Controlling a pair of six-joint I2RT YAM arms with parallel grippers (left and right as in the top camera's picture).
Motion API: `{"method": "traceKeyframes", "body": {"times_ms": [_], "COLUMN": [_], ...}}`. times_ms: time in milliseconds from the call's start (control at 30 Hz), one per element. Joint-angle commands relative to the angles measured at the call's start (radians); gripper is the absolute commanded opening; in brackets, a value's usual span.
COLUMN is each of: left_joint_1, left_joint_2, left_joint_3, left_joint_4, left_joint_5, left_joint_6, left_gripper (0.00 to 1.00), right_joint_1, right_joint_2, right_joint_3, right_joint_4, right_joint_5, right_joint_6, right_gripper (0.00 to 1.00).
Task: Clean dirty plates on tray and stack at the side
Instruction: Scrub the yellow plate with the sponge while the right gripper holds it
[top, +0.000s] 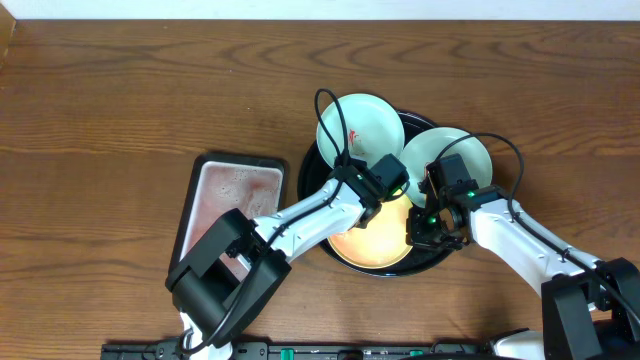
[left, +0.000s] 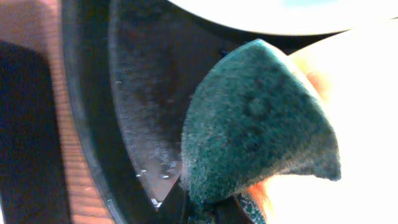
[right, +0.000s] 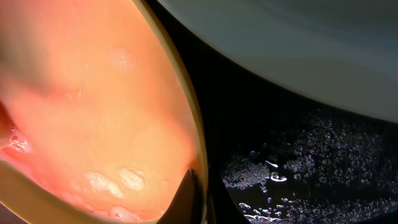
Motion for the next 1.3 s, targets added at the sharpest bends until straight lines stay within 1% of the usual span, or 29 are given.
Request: {"method": "traceKeyframes", "body": {"times_ms": [0, 33, 67, 100, 200, 367, 500, 733, 800, 867, 900, 1067, 1233, 1267], "left_joint_1": [0.042, 0.042, 0.042, 0.039, 0.031, 0.005, -0.020, -0.021, 0.003, 0.032, 0.061, 0.103, 0.094, 0.091], "left_joint_2": [0.021, 0.021, 0.021, 0.021, 0.021, 0.021, 0.023, 0.023, 0.023, 0.023, 0.023, 0.022, 0.022, 0.022], "left_joint_3": [-0.006, -0.006, -0.008, -0.012, -0.024, -0.051, -0.053, -0.061, -0.063, -0.063, -0.063, -0.056, -0.027, -0.022], "left_joint_4": [0.034, 0.068, 0.093, 0.137, 0.205, 0.294, 0.312, 0.284, 0.231, 0.161, 0.088, -0.008, -0.064, -0.071], "left_joint_5": [0.165, 0.296, 0.357, 0.457, 0.579, 0.668, 0.680, 0.700, 0.666, 0.572, 0.441, 0.117, -0.179, -0.214], "left_joint_6": [0.020, 0.020, 0.020, 0.017, -0.040, -0.132, -0.198, -0.202, -0.200, -0.162, -0.125, -0.058, -0.027, -0.022], "left_gripper": [0.07, 0.08, 0.08, 0.08, 0.08, 0.08, 0.08, 0.08, 0.08, 0.08, 0.07, 0.07, 0.08, 0.07], "right_joint_1": [-0.004, -0.004, -0.004, -0.004, -0.004, -0.004, -0.004, -0.004, -0.004, -0.004, -0.004, -0.004, -0.004, -0.004], "right_joint_2": [0.026, 0.026, 0.026, 0.026, 0.026, 0.026, 0.026, 0.026, 0.026, 0.026, 0.026, 0.026, 0.026, 0.026], "right_joint_3": [-0.036, -0.036, -0.036, -0.036, -0.036, -0.036, -0.036, -0.036, -0.036, -0.036, -0.036, -0.036, -0.036, -0.036], "right_joint_4": [-0.036, -0.035, -0.035, -0.035, -0.036, -0.033, -0.034, -0.034, -0.034, -0.034, -0.034, -0.034, -0.034, -0.034], "right_joint_5": [0.131, 0.130, 0.130, 0.130, 0.130, 0.130, 0.130, 0.130, 0.130, 0.130, 0.130, 0.130, 0.130, 0.130], "right_joint_6": [-0.040, -0.040, -0.040, -0.040, -0.040, -0.040, -0.040, -0.036, -0.035, -0.035, -0.036, -0.036, -0.036, -0.037], "right_gripper": [0.01, 0.01, 0.01, 0.01, 0.01, 0.01, 0.01, 0.01, 0.01, 0.01, 0.01, 0.01, 0.01, 0.01]}}
